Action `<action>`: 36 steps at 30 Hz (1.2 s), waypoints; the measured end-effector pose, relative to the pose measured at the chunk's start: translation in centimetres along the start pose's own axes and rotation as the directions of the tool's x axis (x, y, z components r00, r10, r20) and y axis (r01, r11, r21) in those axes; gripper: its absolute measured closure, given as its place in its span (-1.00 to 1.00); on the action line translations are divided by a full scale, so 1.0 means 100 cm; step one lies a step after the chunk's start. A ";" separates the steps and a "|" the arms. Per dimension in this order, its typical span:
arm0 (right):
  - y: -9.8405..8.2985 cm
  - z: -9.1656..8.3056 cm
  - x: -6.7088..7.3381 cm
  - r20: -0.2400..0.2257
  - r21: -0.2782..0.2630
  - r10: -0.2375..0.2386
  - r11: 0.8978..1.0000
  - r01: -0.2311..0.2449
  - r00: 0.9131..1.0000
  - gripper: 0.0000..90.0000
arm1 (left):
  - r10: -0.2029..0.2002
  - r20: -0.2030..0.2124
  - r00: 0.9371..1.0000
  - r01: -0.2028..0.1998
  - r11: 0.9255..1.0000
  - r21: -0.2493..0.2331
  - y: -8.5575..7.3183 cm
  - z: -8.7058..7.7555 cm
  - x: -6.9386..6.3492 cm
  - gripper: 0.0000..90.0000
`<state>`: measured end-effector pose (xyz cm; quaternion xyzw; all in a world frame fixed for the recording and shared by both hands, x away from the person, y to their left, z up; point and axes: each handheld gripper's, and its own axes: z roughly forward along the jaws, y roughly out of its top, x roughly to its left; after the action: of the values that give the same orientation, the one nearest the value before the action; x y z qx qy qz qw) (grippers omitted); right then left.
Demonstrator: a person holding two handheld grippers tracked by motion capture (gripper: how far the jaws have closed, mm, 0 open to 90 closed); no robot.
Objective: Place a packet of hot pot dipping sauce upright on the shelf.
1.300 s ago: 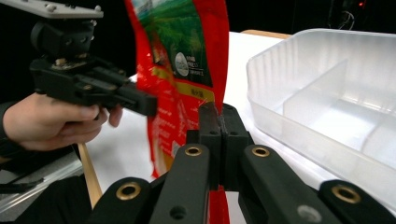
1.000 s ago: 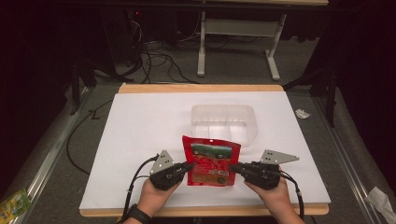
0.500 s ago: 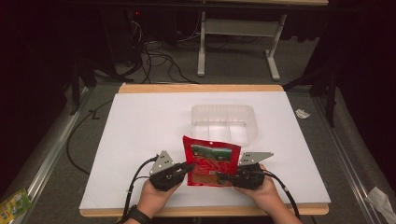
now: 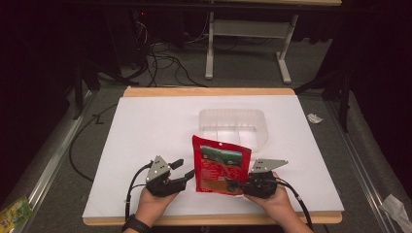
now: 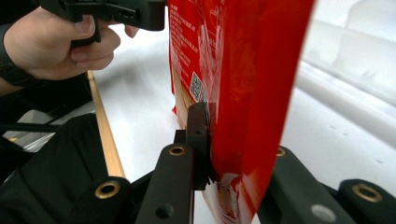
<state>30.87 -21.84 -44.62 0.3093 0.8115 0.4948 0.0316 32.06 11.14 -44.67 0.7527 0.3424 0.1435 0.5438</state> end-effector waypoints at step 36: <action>0.009 -0.059 -0.013 0.241 -0.217 0.075 0.976 -0.021 0.968 0.84 | 0.008 -0.044 0.999 -0.007 1.000 0.009 -0.001 -0.009 0.011 -0.30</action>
<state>30.26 -26.90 -41.22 0.3830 0.7357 0.5371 0.1535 32.24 12.55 -44.61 0.7530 0.3520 0.1604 0.5323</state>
